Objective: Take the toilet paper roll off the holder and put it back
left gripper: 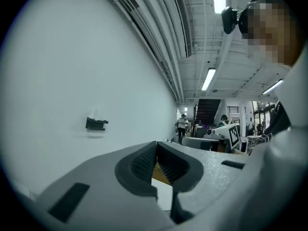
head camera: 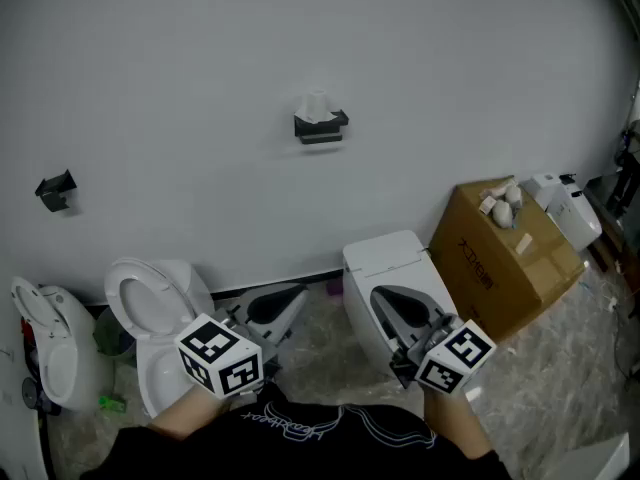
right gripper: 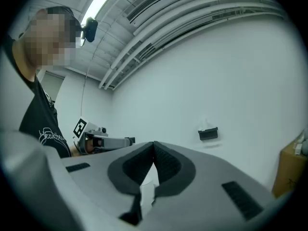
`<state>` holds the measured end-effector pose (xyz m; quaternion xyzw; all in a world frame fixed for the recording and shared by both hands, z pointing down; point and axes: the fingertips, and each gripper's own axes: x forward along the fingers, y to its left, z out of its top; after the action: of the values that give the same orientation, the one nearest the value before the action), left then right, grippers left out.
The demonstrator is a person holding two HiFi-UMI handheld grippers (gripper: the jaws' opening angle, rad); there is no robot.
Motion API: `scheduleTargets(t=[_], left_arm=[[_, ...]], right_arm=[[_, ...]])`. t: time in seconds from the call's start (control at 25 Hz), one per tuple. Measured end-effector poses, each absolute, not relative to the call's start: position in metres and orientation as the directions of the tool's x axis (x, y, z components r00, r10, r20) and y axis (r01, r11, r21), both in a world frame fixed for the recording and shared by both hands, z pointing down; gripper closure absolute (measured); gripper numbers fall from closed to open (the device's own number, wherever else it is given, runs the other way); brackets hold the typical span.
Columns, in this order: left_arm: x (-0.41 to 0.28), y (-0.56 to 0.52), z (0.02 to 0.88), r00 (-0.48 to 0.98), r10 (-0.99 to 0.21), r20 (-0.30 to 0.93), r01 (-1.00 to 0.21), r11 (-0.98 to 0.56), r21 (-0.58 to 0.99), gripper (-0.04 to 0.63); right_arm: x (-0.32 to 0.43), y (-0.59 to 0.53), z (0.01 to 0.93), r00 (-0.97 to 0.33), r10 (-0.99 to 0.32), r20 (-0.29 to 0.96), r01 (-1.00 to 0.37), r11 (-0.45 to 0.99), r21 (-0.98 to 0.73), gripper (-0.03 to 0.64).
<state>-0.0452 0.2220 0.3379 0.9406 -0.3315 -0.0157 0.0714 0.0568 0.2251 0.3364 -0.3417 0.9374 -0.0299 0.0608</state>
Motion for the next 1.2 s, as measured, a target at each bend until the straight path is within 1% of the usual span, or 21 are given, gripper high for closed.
scheduleTargets(t=[0.24,0.56,0.72,0.84,0.96,1.08,1.2], left_arm=[[-0.042,0.237,0.340,0.778,-0.628,0.024,-0.626,-0.769,0.130,0.589],[-0.045,0.248,0.336,0.770,-0.638,0.007,-0.635,-0.765,0.107,0.582],[-0.053,0.252,0.333,0.758,-0.652,0.005,-0.651,-0.755,0.082,0.446],[-0.063,0.248,0.328,0.742,-0.670,-0.009,-0.668,-0.740,0.076,0.375],[-0.070,0.243,0.329,0.728,-0.685,-0.016,-0.682,-0.727,0.083,0.324],[-0.073,0.234,0.330,0.718,-0.696,-0.018,-0.694,-0.717,0.068,0.287],[-0.072,0.221,0.333,0.715,-0.699,-0.017,-0.697,-0.715,0.061,0.275]], right_arm=[[0.063,0.241,0.343,-0.760,-0.644,-0.087,-0.636,0.764,-0.109,0.612],[0.070,0.244,0.357,-0.749,-0.659,-0.070,-0.641,0.748,-0.173,0.612],[0.064,0.245,0.361,-0.760,-0.646,-0.068,-0.627,0.757,-0.185,0.612],[0.059,0.242,0.361,-0.760,-0.646,-0.069,-0.625,0.756,-0.192,0.612],[0.058,0.238,0.363,-0.754,-0.655,-0.059,-0.634,0.747,-0.199,0.612],[0.064,0.233,0.364,-0.735,-0.675,-0.059,-0.652,0.728,-0.211,0.612],[0.073,0.225,0.367,-0.712,-0.699,-0.058,-0.673,0.704,-0.228,0.612]])
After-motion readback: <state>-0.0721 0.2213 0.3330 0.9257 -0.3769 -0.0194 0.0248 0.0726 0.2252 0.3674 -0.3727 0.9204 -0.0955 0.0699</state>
